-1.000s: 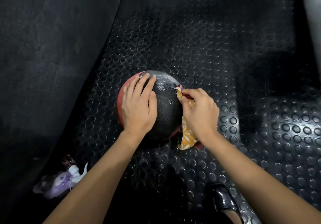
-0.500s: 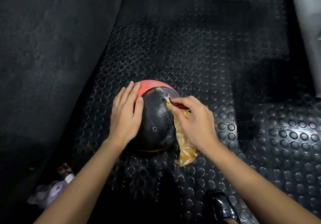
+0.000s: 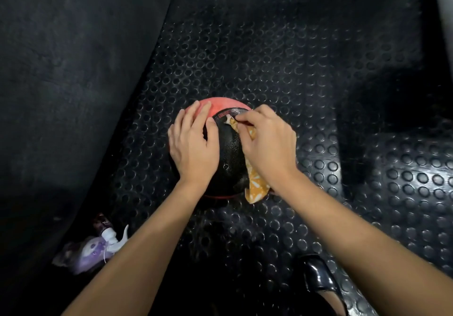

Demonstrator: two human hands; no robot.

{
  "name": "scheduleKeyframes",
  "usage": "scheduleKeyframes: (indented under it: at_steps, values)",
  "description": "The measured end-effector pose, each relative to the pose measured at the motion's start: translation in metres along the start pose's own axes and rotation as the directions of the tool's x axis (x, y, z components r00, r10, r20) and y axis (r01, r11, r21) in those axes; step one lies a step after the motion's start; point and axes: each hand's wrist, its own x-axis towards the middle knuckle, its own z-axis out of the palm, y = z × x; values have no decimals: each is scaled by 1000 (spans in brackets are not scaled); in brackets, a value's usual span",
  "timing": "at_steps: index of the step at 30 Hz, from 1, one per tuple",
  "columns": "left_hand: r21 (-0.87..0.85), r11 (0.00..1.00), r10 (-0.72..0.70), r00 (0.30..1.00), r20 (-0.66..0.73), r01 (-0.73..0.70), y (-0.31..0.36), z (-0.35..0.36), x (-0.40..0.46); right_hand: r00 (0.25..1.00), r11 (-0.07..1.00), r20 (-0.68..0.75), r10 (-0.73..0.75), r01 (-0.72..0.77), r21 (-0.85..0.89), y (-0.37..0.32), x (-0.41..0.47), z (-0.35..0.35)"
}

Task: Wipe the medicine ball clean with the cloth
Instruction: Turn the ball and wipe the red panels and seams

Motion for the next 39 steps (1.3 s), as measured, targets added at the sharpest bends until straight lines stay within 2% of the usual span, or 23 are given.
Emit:
scheduleKeyframes:
  at_steps: [5,6,10,11,15,17,20,25,31,35,39]
  values:
    - [0,999,-36,999,14,36,2,-2,6,991,992,46,-127,127,6,-7,-38,-2]
    - [1,1000,-28,999,17,28,3,-2,6,992,993,38,-121,121,1,-5,-29,-4]
    - [-2,1000,-28,1000,-6,28,4,1,2,997,996,27,71,-70,-58,7,13,-3]
    - [-3,999,-36,999,-10,36,4,1,2,997,997,25,68,-67,-38,5,7,-3]
    - [-3,999,-51,998,-24,51,3,0,5,993,994,46,-105,105,8,-9,-40,-5]
    - [9,1000,-22,1000,-22,22,3,0,3,995,995,31,-100,100,-18,-3,-26,-4]
    - [12,999,-44,999,-28,44,4,3,3,999,1000,-34,-1,0,-16,1,-8,-4]
    - [-10,997,-78,997,-20,78,7,2,9,989,989,51,-138,140,-40,-9,-46,-2]
    - [18,999,-44,998,-33,45,6,3,2,999,999,-50,2,-4,-34,-2,-7,-1]
    - [-3,999,-40,998,-49,40,5,0,3,997,996,-2,-78,78,-53,-5,-40,-5]
    - [19,1000,25,998,-49,-24,3,2,-4,995,993,104,3,9,-114,0,12,-9]
